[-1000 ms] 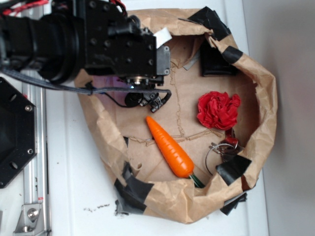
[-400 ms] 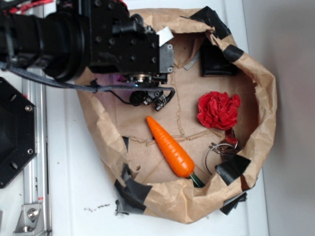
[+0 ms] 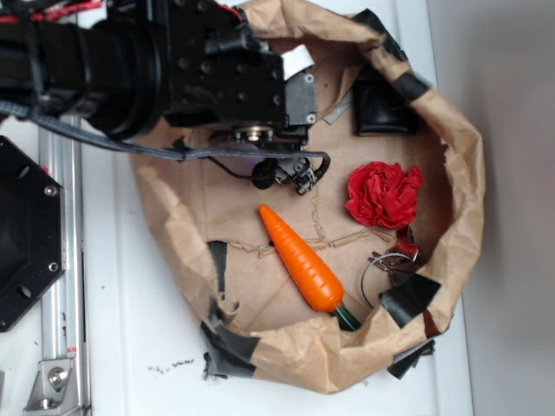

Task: Grab the wood chip.

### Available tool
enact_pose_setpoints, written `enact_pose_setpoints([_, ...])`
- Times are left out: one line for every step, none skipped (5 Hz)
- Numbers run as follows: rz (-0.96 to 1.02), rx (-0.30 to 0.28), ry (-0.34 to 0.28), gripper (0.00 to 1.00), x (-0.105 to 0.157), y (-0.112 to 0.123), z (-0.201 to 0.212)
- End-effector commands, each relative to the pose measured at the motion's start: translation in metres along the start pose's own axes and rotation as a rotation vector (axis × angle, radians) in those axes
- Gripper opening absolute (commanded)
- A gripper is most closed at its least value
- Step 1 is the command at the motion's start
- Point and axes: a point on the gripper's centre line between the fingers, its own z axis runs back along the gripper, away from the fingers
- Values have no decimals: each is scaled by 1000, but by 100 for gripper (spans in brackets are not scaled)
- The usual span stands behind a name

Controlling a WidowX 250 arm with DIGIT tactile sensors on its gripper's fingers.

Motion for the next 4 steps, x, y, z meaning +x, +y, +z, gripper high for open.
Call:
enact_pose_setpoints([-14, 20, -4, 0, -18, 2, 5])
enact_pose_setpoints([-16, 25, -20, 0, -19, 2, 9])
enact_pose_setpoints([-15, 28, -34, 0, -17, 3, 12])
enact_pose_setpoints([-24, 16, -44, 0, -17, 5, 16])
